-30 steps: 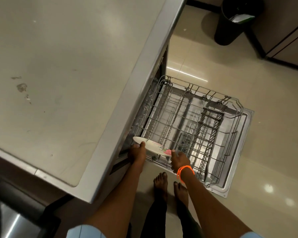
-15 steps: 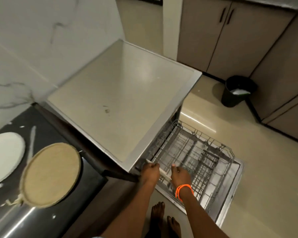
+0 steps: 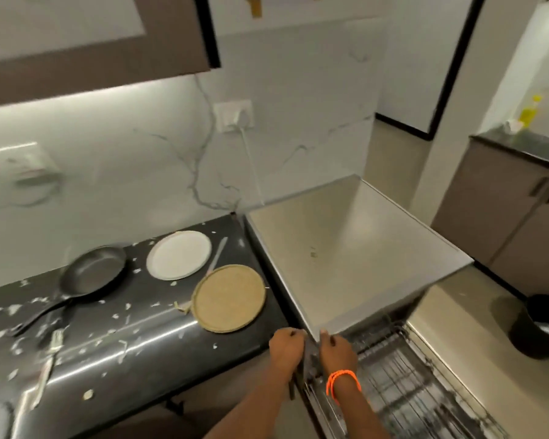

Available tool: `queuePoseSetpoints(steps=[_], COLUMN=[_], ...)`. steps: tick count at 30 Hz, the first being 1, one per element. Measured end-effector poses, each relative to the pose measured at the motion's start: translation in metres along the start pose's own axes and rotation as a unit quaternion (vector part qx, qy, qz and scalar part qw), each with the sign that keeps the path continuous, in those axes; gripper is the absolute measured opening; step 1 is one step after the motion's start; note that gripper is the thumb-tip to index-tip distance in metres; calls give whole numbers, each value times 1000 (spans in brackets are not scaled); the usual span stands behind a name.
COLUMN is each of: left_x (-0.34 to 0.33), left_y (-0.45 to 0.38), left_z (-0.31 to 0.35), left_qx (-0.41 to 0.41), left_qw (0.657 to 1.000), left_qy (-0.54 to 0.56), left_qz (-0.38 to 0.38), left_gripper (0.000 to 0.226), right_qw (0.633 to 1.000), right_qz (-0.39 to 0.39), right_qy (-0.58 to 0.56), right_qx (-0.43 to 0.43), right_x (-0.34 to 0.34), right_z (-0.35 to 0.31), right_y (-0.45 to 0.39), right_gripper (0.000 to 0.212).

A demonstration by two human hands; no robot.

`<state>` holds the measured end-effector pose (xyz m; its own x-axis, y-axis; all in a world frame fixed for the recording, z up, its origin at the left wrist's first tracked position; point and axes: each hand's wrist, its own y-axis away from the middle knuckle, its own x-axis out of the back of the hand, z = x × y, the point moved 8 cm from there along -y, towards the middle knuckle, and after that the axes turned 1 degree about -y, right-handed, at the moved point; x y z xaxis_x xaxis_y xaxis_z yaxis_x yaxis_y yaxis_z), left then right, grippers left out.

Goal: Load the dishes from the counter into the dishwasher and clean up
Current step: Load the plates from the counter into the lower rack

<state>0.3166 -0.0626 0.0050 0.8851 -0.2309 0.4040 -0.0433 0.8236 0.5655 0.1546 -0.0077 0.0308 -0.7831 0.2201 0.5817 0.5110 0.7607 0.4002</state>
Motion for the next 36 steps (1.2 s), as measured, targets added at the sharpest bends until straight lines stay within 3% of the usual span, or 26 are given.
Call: queuePoseSetpoints(steps=[4, 10, 14, 17, 24, 31, 34, 36], left_x=[86, 179, 231, 267, 288, 297, 304, 307], left_y=[7, -73, -96, -55, -68, -102, -108, -110], left_z=[20, -47, -69, -42, -44, -57, -57, -55], left_qx=[-11, 46, 76, 72, 85, 112, 117, 115], left_qw=[997, 985, 980, 978, 981, 980, 977, 977], left_qy=[51, 126, 125, 100, 37, -47, -59, -50], left_qz=[55, 109, 137, 168, 170, 155, 169, 171], left_gripper=[19, 29, 28, 20, 24, 36, 47, 52], right_qw=[998, 994, 989, 984, 991, 991, 989, 985], right_qz=[-23, -103, -142, -165, -131, -121, -138, -157], right_qy=[16, -6, 26, 59, 37, 61, 14, -37], right_qx=[49, 47, 33, 28, -5, -22, -53, -63], right_x=[-33, -114, -140, -156, -161, -168, -167, -167], right_z=[-61, -96, -122, -138, -156, -155, -157, -165], right_y=[6, -14, -12, -7, -18, -44, -53, -49], right_gripper=[52, 52, 40, 28, 24, 42, 55, 48])
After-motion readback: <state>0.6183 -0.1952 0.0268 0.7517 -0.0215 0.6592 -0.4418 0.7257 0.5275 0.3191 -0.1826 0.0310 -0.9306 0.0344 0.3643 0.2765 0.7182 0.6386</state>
